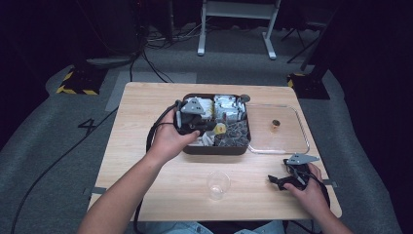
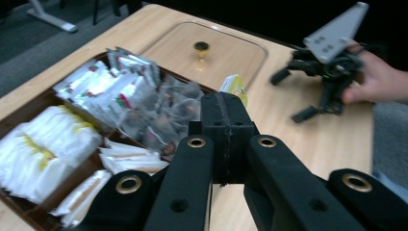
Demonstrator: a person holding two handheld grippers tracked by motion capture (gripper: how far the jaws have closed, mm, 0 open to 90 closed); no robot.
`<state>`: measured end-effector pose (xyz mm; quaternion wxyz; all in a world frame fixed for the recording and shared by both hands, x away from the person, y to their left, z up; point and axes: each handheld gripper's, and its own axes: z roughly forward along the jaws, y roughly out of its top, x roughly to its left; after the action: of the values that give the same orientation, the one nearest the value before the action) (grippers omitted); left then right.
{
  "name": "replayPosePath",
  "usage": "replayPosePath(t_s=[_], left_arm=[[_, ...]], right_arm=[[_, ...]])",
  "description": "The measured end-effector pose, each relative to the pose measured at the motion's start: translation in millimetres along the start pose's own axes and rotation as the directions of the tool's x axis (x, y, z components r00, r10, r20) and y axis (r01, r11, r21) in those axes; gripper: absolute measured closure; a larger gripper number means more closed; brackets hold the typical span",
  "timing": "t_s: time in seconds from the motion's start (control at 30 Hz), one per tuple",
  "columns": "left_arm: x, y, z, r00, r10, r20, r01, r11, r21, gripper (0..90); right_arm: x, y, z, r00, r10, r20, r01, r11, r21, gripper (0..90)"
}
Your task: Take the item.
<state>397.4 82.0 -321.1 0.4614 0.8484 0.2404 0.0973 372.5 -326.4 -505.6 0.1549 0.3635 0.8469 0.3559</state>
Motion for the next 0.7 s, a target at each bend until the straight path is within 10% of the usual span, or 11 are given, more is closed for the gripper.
replayPosePath(t_s=[0.4, 0.7], left_arm=[[-51.3, -32.4, -15.1, 0.9940, 0.066, 0.087, -0.057, 0.9927, -0.106, 90.0], [-67.5, -48.8, -8.3, 0.9891, 0.079, 0.124, -0.067, 0.9928, -0.099, 90.0]], right_arm=[[0.0, 0.0, 0.0, 1.0000, 0.000, 0.000, 0.000, 1.000, 0.000, 1.7], [0.0, 0.0, 0.0, 1.0000, 0.000, 0.000, 0.000, 1.000, 0.000, 1.7]])
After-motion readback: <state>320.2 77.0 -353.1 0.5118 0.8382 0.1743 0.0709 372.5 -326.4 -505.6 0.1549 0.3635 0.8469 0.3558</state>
